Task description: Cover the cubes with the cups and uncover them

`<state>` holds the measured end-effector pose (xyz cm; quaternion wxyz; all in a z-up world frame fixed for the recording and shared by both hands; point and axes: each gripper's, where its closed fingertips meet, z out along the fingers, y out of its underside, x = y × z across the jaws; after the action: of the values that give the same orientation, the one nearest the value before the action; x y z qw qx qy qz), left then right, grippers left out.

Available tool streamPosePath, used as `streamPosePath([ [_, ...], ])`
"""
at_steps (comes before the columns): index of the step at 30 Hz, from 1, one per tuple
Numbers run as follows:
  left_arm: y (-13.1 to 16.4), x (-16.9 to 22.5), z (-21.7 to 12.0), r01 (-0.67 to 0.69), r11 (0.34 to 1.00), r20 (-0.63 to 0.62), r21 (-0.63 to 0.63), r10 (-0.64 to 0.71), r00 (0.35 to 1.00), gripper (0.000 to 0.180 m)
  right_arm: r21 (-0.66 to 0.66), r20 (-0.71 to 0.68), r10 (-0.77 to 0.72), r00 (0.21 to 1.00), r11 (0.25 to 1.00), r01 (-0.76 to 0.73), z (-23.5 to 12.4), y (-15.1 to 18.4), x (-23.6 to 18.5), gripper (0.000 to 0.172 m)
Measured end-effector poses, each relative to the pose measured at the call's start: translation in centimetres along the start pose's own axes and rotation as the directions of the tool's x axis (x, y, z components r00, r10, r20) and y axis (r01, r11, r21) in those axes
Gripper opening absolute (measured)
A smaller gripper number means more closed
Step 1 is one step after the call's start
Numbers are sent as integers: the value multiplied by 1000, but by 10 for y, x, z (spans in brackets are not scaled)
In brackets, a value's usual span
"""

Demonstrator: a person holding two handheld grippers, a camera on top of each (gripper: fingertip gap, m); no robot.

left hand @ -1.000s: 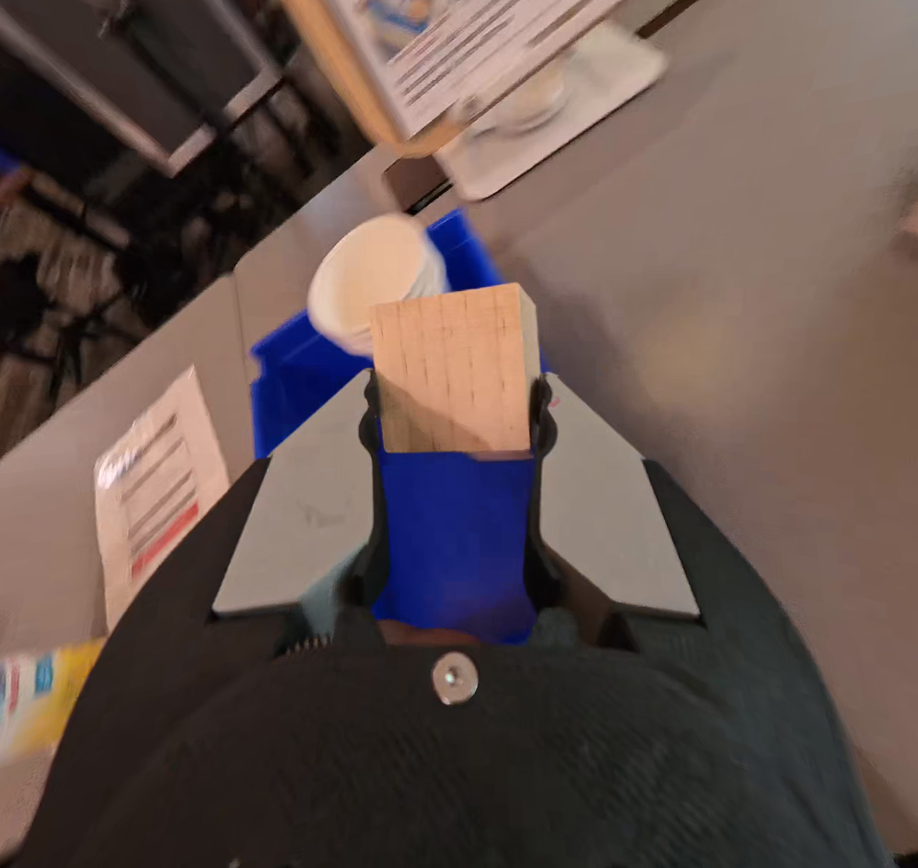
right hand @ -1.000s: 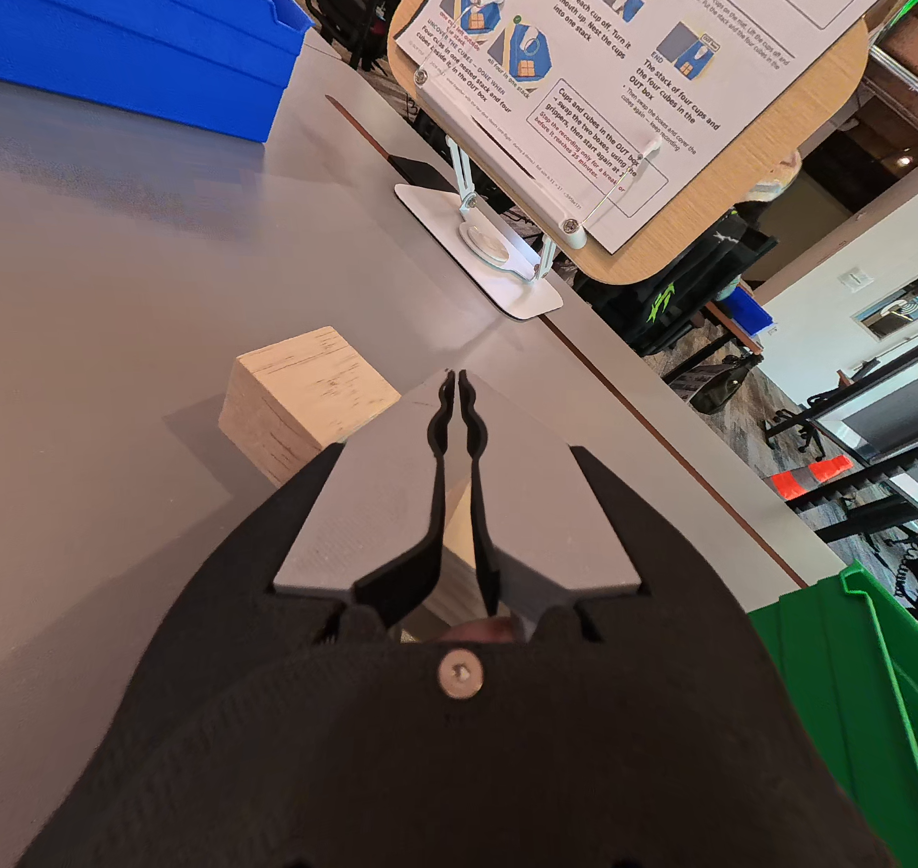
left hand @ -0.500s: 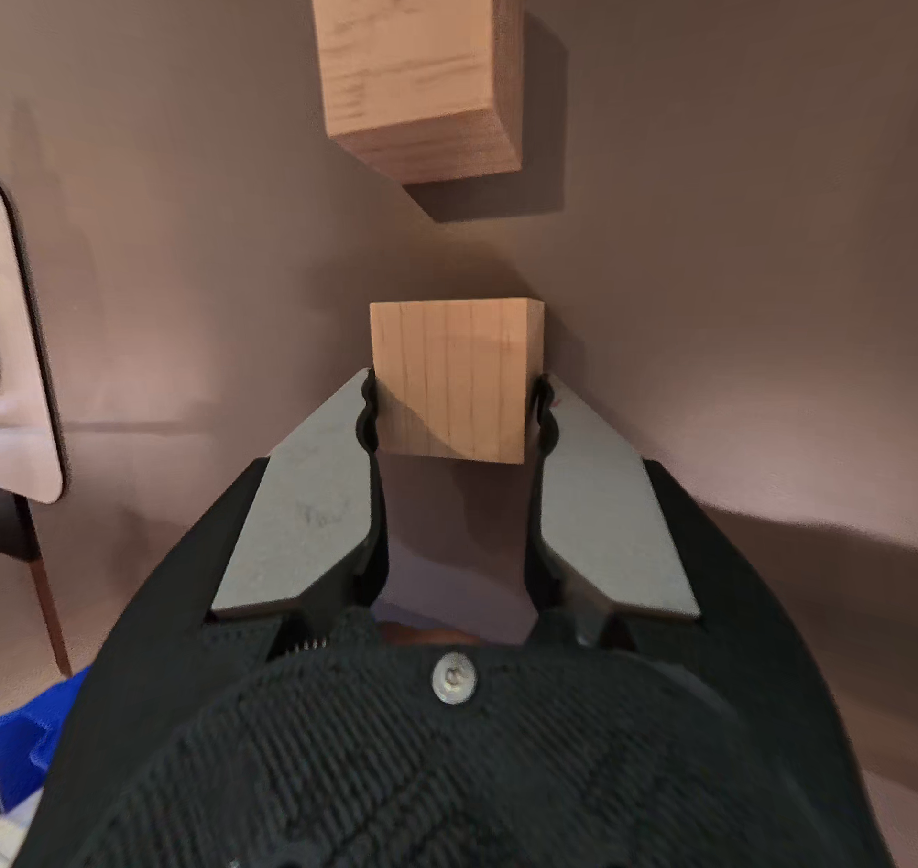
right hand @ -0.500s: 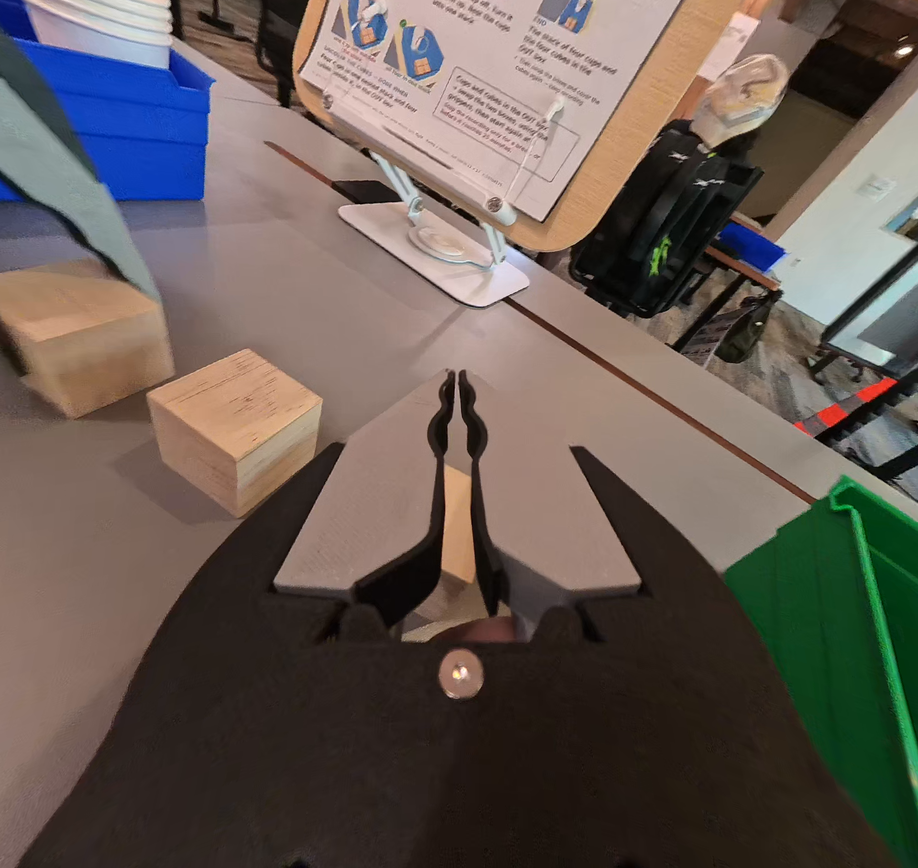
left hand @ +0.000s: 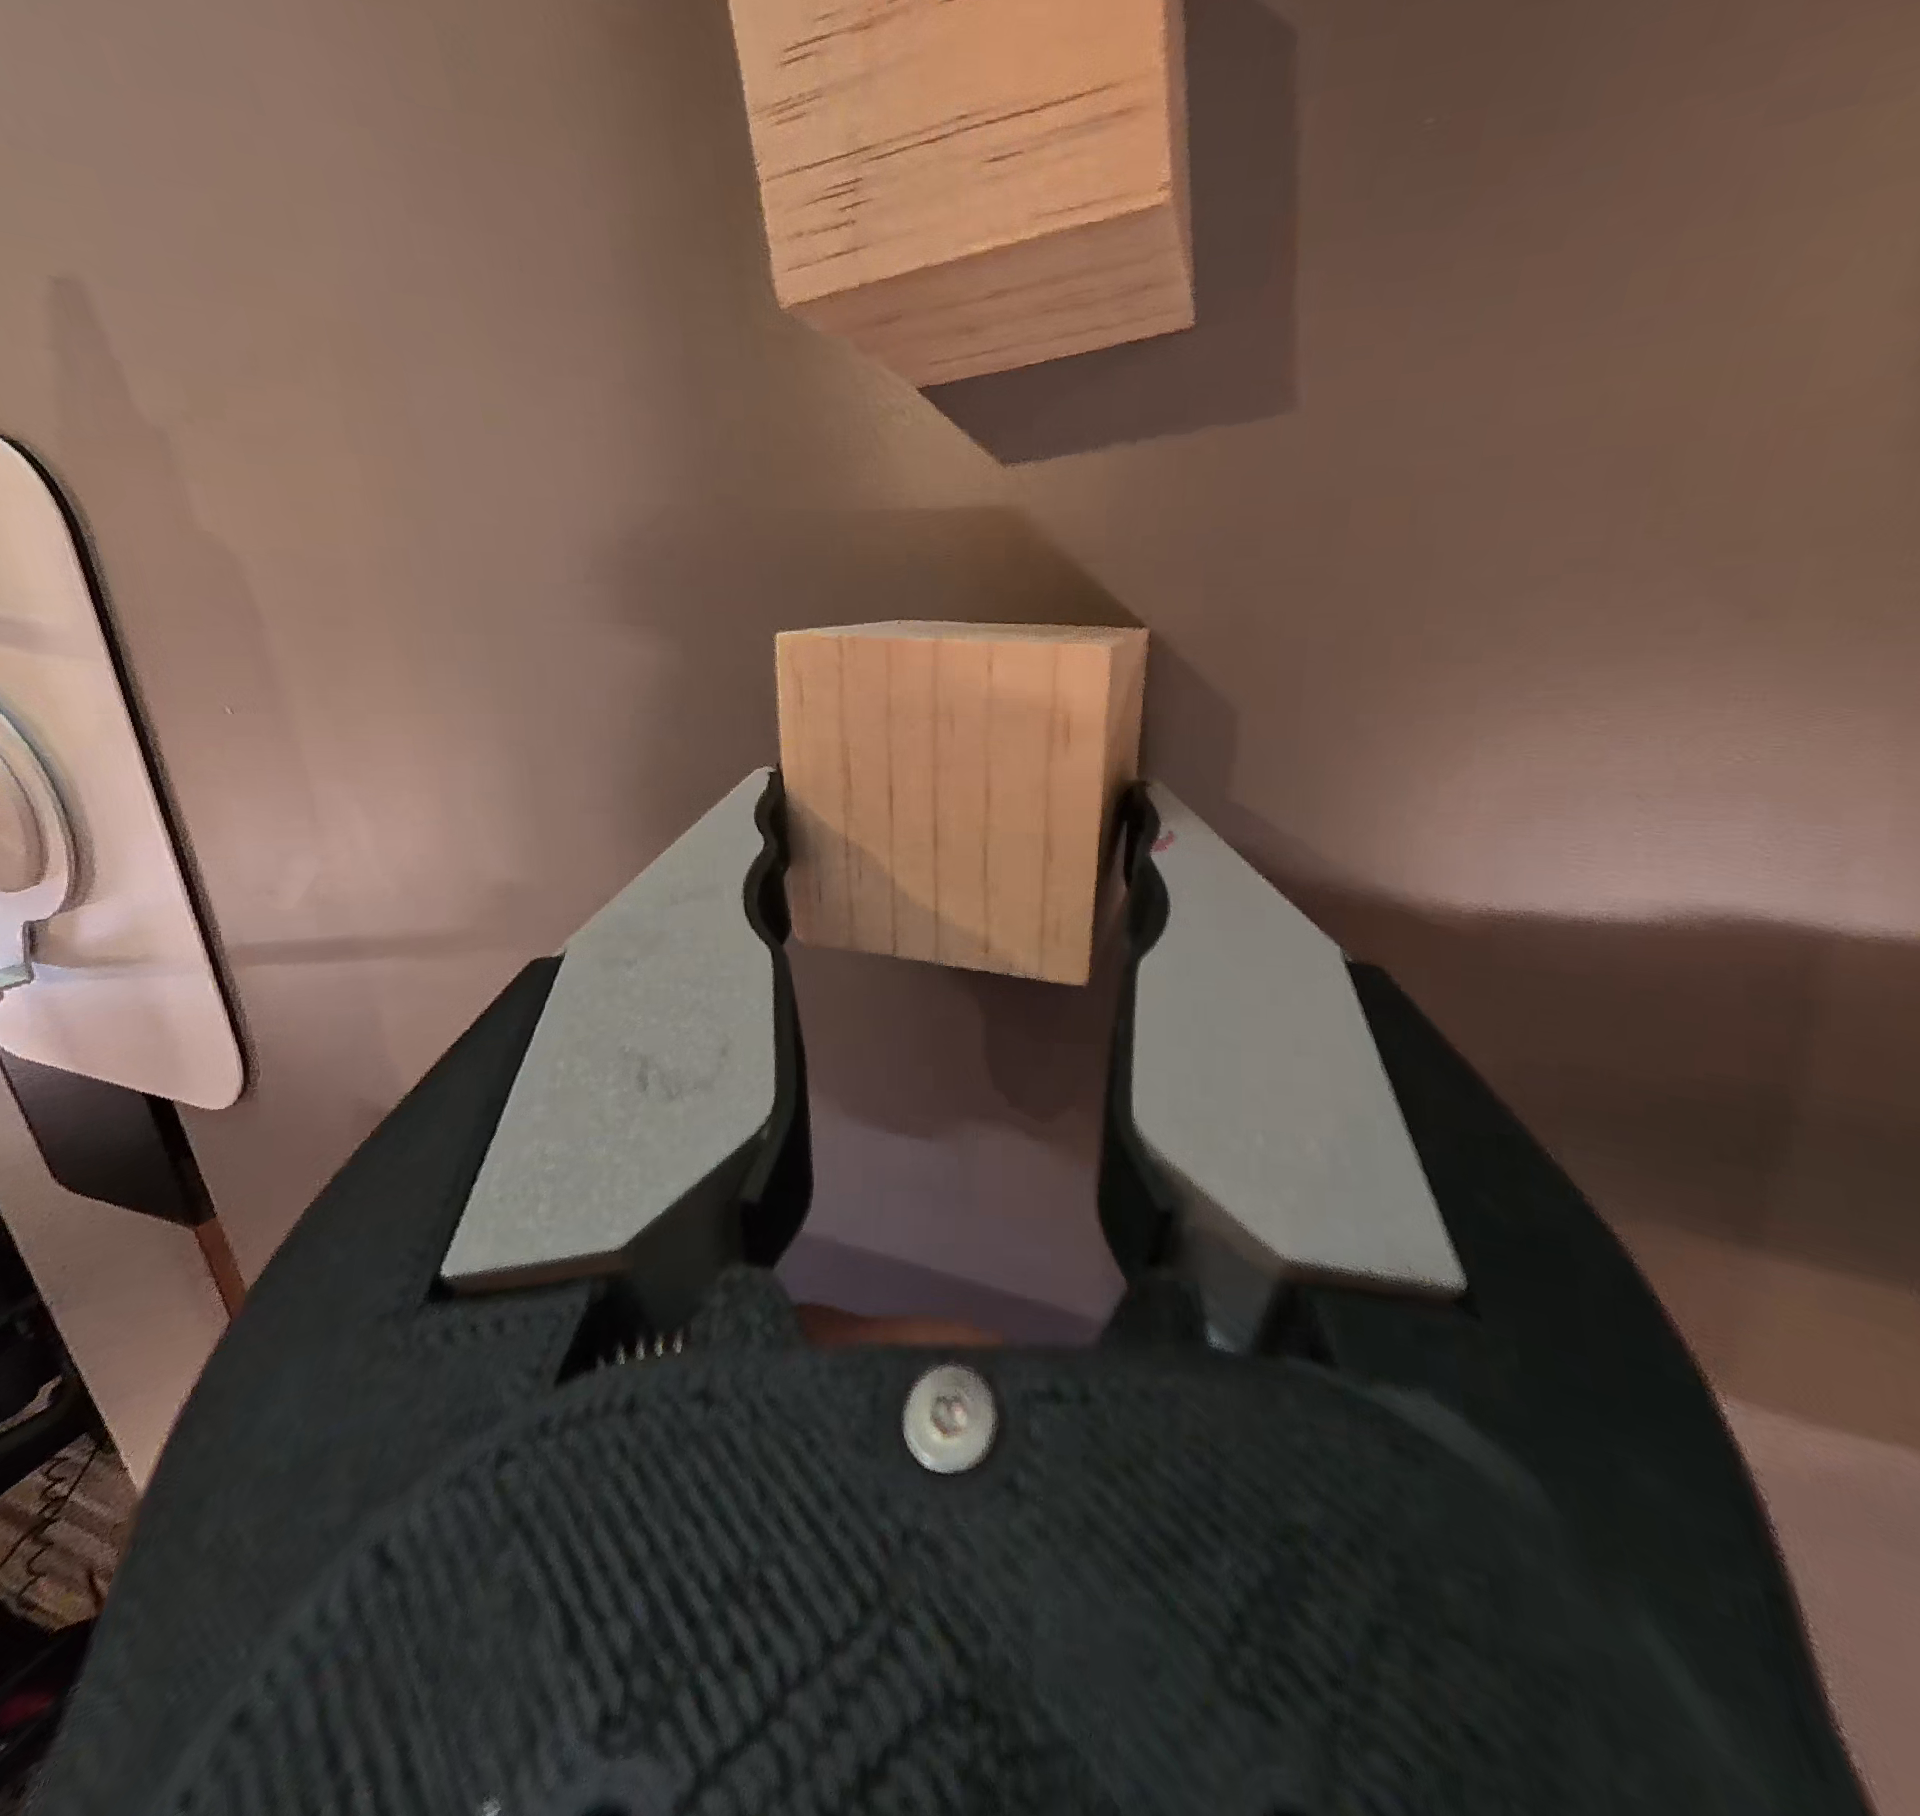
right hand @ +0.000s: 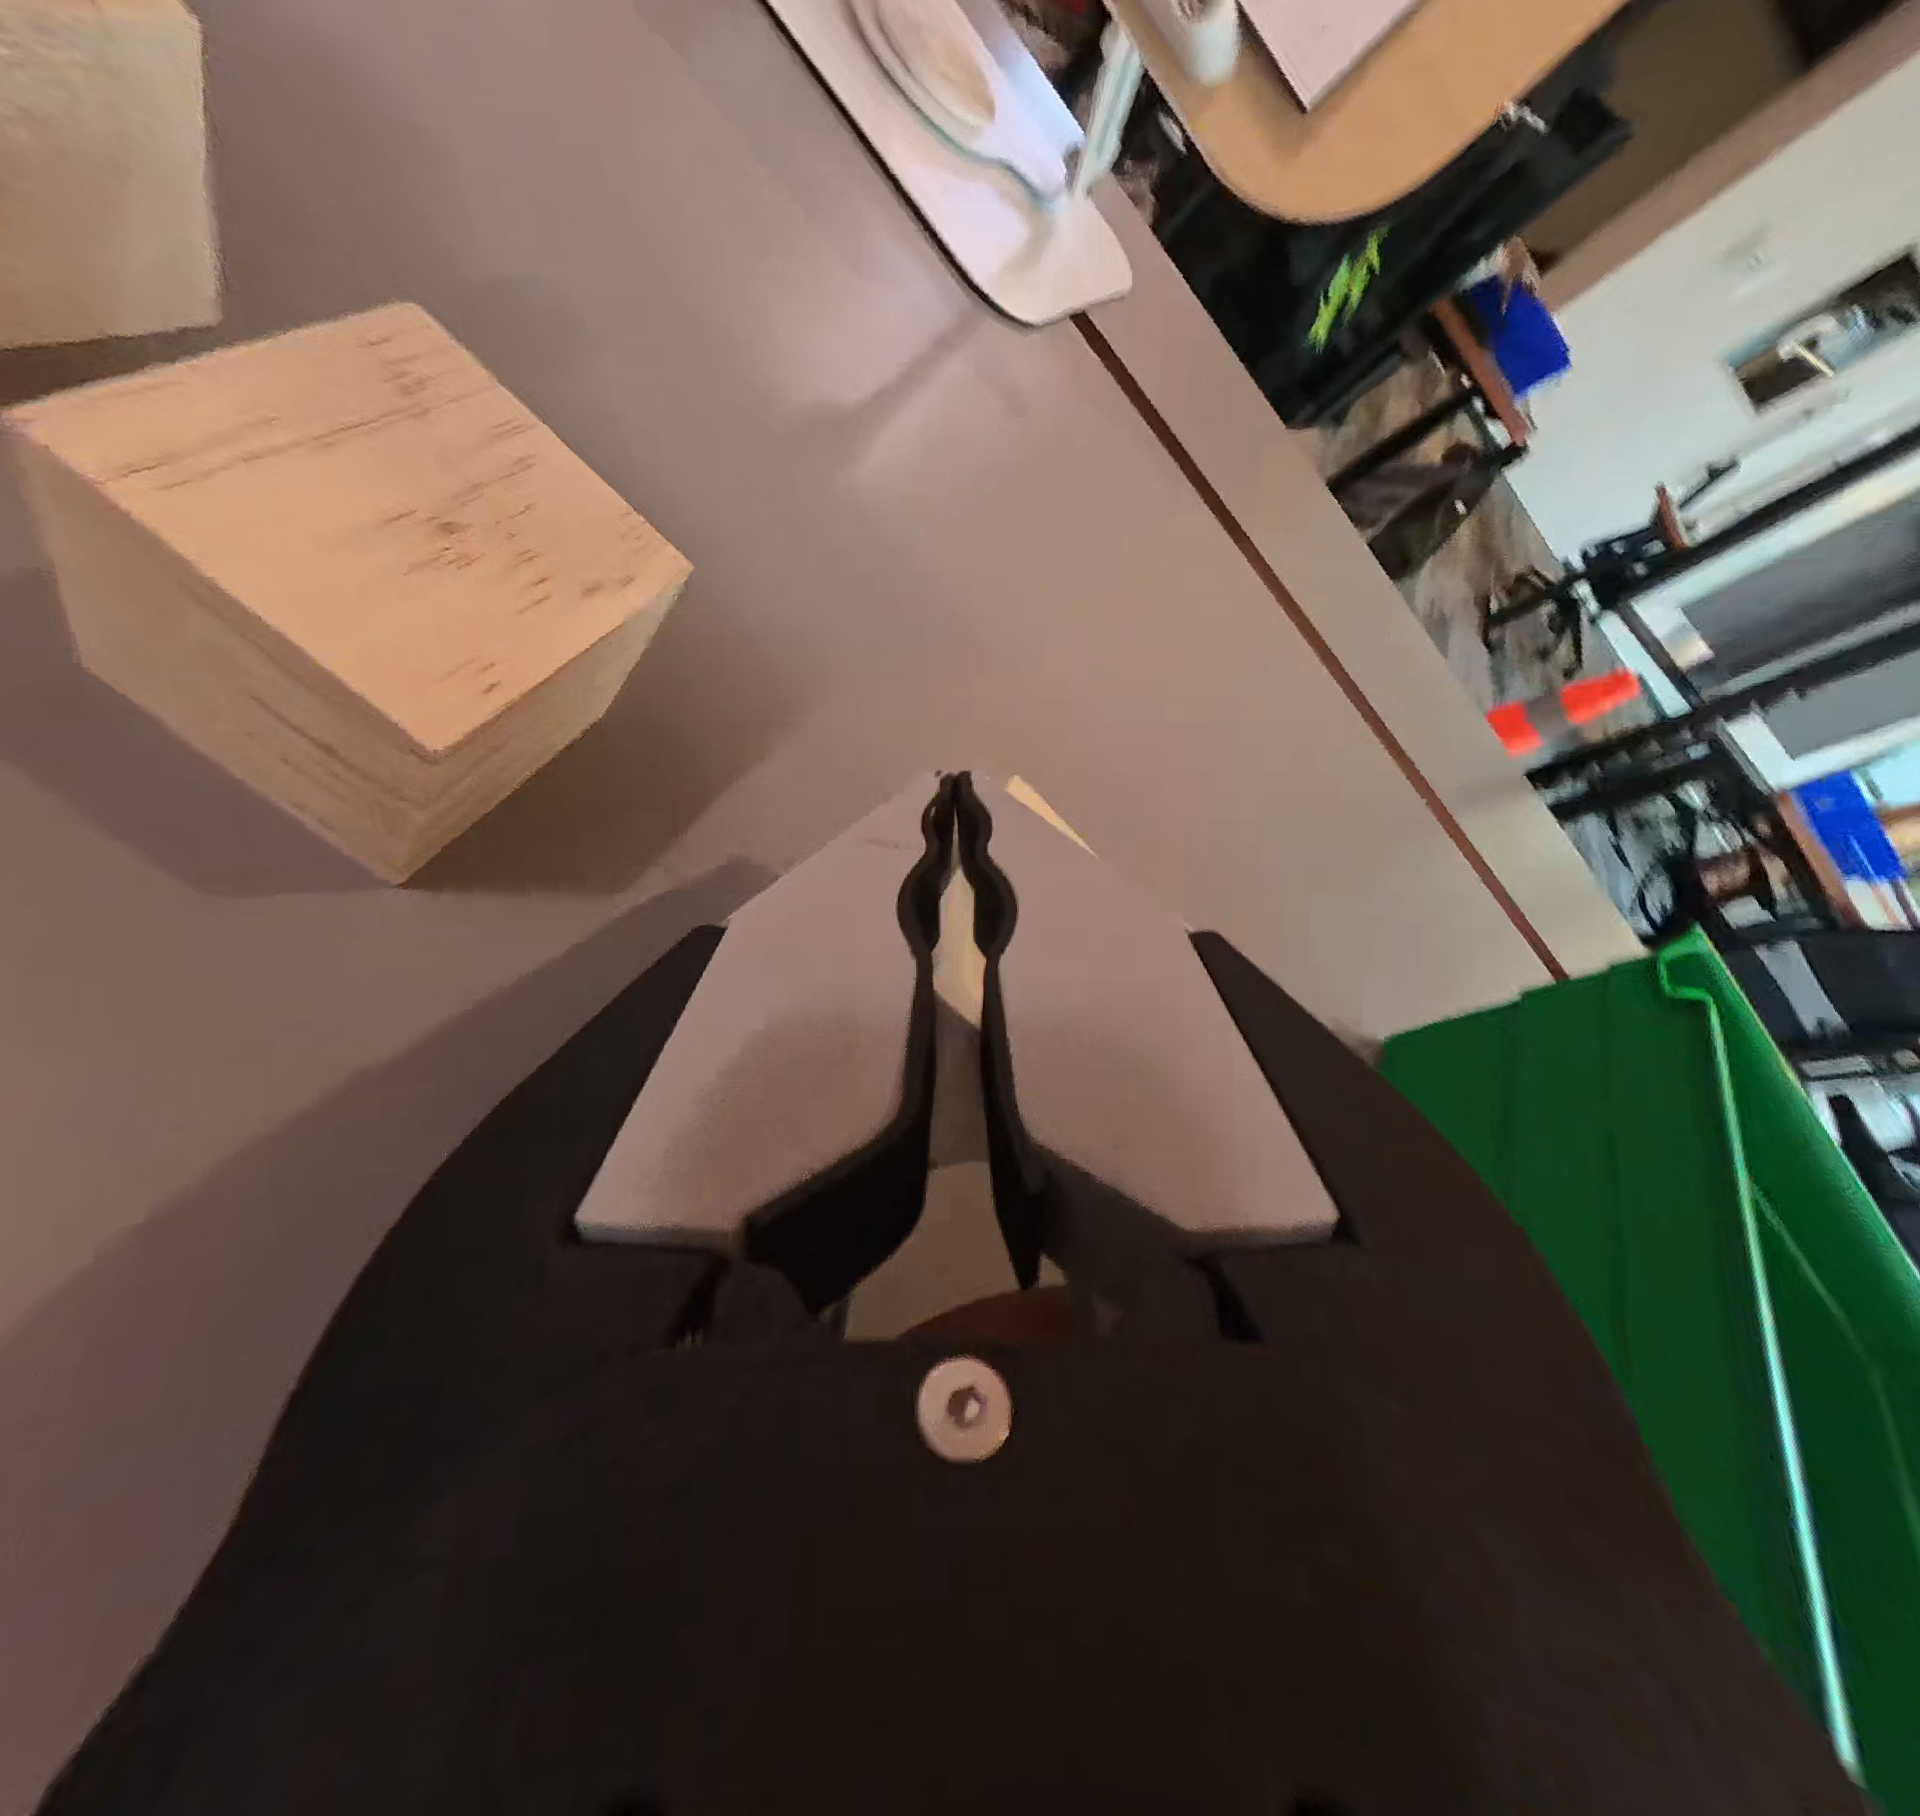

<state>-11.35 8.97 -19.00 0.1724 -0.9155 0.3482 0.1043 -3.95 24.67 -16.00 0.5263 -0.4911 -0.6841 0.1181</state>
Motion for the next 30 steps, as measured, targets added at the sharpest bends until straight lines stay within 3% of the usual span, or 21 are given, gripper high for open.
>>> streamPosePath([
  [3,-5,-3,2,-4,1000,-2,-6,4,1000,64,-48,-38,14,999,999,-15,0,8,9,0],
  [8,-10,-4,5,7,1000,23,-24,-7,1000,65,-42,12,105,994,994,-104,-3,15,19,0],
  [11,-1,-5,5,-1,994,36,-108,5,999,67,48,58,179,982,982,-182,-11,-1,19,0],
  [13,-3,-2,0,-1,995,35,-95,4,999,69,101,90,228,969,966,-237,-17,-13,20,0],
  [18,-38,4,-19,29,998,45,47,-31,998,69,203,10,334,943,922,-329,-31,-21,53,0],
  [22,-65,13,-7,1,1000,54,4,-1,999,66,243,20,418,908,879,-410,-37,-22,67,0],
  [26,-80,0,13,-38,997,131,-66,46,990,71,241,3,424,906,879,-412,-36,-18,71,0],
  [30,-92,-11,23,-16,999,135,-52,23,991,64,204,19,418,908,888,-413,-31,-14,66,0],
])
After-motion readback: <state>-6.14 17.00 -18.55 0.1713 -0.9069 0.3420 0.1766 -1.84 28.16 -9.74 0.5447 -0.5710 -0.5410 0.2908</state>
